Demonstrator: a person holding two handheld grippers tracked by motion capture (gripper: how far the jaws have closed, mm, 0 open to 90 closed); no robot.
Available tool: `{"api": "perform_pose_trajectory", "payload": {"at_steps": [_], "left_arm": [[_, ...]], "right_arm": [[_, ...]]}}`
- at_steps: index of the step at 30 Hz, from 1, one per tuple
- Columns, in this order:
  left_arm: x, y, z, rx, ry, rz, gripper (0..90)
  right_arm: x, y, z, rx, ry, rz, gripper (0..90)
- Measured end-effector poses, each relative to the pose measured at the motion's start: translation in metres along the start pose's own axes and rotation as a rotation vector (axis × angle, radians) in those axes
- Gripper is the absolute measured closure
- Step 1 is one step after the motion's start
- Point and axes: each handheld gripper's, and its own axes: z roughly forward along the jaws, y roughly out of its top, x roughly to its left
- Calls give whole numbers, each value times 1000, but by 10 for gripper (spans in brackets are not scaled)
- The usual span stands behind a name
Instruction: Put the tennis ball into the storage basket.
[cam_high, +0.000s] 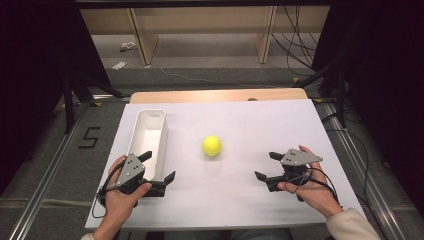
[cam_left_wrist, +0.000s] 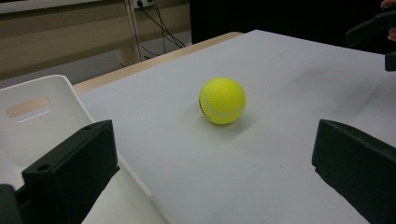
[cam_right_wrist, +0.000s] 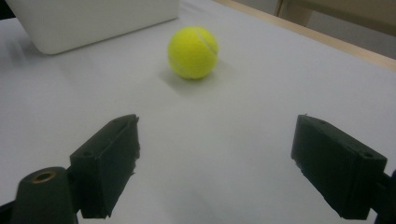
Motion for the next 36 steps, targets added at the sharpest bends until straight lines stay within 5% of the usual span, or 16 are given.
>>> {"api": "perform_pose_trajectory", "payload": {"at_steps": [36], "left_arm": [[0, 0, 0, 2, 3, 5, 0]], "right_arm": [[7, 14, 28, -11, 3, -21, 170]]}}
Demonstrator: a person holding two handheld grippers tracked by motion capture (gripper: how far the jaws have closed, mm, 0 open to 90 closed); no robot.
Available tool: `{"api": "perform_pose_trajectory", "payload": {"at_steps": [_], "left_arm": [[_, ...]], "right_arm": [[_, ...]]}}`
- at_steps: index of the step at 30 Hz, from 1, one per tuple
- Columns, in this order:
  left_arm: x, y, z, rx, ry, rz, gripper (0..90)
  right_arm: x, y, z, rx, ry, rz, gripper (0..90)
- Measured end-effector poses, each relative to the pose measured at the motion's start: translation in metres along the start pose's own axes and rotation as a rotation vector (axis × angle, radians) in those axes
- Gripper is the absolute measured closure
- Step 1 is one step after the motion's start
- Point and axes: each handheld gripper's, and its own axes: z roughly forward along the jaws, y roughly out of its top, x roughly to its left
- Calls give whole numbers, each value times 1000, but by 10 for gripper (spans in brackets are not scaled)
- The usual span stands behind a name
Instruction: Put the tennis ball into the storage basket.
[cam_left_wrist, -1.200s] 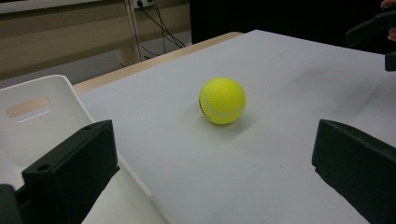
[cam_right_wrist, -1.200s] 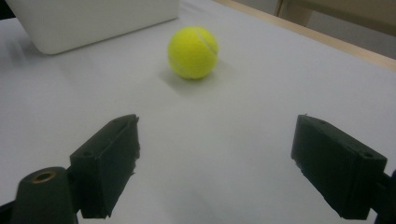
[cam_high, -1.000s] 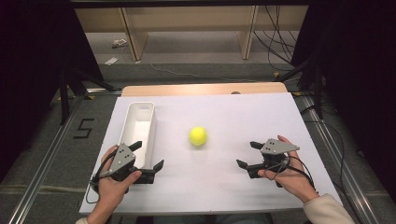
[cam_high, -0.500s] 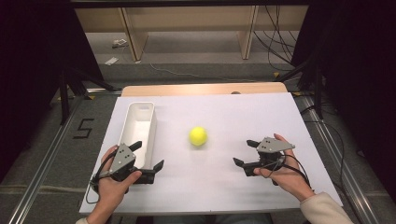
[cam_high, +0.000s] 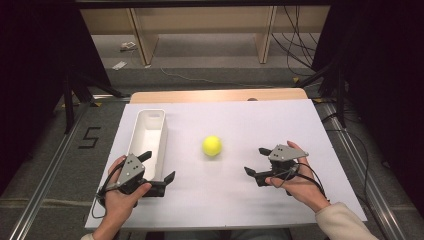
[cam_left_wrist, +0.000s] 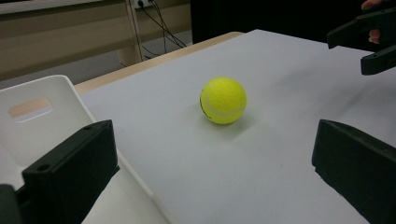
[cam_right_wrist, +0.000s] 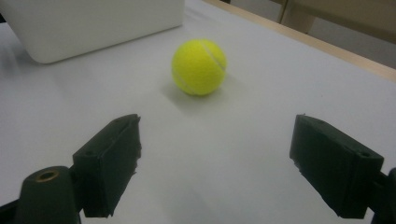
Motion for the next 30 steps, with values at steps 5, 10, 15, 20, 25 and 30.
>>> {"api": "perform_pose_trajectory", "payload": {"at_steps": [5, 10, 15, 20, 25, 30], "left_arm": [[0, 0, -1, -2, 3, -6, 0], [0, 0, -1, -2, 1, -2, 0], [0, 0, -1, -3, 2, -1, 0], [0, 0, -1, -5, 2, -1, 0], [0, 0, -1, -5, 2, -1, 0], [0, 0, -1, -5, 1, -3, 0]], "right_arm": [[1, 3, 6, 0, 3, -7, 170], [2, 4, 10, 2, 8, -6, 170], [3, 7, 16, 4, 11, -11, 170], [4, 10, 22, 4, 15, -11, 170], [5, 13, 28, 5, 18, -14, 170], [6, 16, 34, 5, 23, -13, 170]]}}
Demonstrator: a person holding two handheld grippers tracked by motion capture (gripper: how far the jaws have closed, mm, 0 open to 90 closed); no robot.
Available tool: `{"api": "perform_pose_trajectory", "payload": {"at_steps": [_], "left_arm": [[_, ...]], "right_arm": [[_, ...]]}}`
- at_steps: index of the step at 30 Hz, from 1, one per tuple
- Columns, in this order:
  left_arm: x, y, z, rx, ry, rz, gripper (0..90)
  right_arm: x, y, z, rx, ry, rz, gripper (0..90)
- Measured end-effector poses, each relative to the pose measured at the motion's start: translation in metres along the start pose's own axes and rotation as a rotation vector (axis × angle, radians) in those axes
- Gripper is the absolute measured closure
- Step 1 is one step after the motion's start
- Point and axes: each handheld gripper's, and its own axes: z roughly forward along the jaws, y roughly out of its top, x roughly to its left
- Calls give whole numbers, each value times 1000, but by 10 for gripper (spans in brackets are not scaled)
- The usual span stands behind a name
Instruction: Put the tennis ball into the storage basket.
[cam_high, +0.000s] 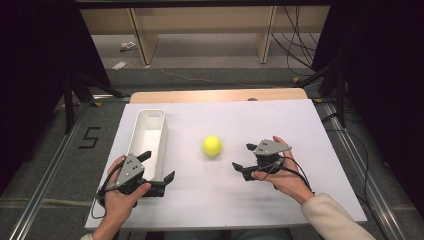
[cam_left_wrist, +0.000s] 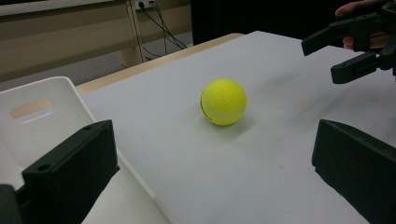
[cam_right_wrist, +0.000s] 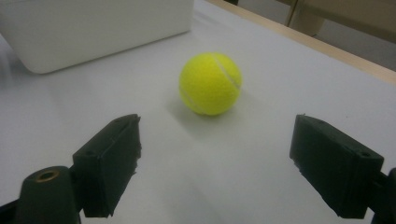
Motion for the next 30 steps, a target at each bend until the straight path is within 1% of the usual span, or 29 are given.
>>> {"api": "perform_pose_trajectory", "payload": {"at_steps": [11, 19, 30], "left_arm": [[0, 0, 0, -1, -3, -2, 0], [0, 0, 0, -1, -3, -1, 0], [-1, 0, 0, 1, -7, -1, 0]], "right_arm": [[0, 5, 12, -1, 7, 12, 170], [3, 9, 24, 4, 17, 4, 170], [3, 13, 34, 9, 21, 10, 170]]}}
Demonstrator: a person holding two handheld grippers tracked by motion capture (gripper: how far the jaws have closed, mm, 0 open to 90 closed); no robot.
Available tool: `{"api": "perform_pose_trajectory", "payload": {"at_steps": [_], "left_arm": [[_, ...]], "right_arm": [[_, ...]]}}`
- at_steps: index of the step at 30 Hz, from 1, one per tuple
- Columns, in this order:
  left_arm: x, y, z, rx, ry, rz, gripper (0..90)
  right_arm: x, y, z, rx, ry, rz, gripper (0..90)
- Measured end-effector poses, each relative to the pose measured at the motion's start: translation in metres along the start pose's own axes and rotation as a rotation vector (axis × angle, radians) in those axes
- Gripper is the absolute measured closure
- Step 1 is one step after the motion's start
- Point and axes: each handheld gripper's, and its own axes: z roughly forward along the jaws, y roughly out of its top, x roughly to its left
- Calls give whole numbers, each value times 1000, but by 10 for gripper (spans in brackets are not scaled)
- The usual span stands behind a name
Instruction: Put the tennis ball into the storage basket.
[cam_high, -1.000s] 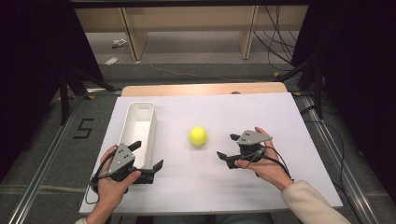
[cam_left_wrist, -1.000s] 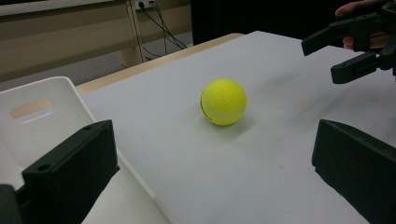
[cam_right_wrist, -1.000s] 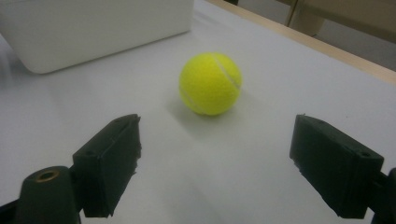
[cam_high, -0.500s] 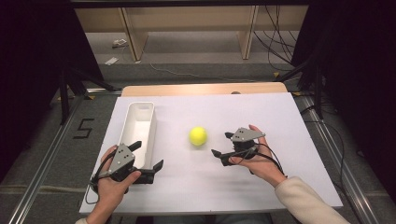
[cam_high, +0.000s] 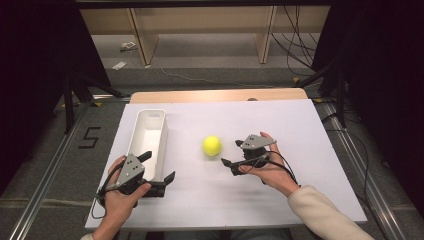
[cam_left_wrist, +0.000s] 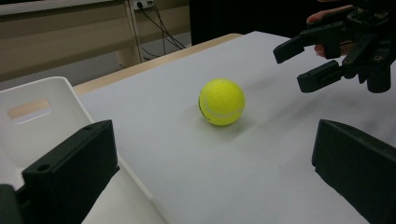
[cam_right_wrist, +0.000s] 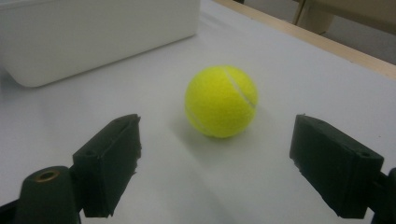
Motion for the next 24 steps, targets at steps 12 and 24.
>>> {"api": "perform_pose_trajectory", "payload": {"at_steps": [12, 24], "left_arm": [[0, 1, 0, -3, -1, 1, 0], [-1, 1, 0, -3, 1, 1, 0]], "right_arm": [[-5, 6, 13, 2, -5, 13, 170], [-8, 8, 21, 11, -2, 23, 171]]}}
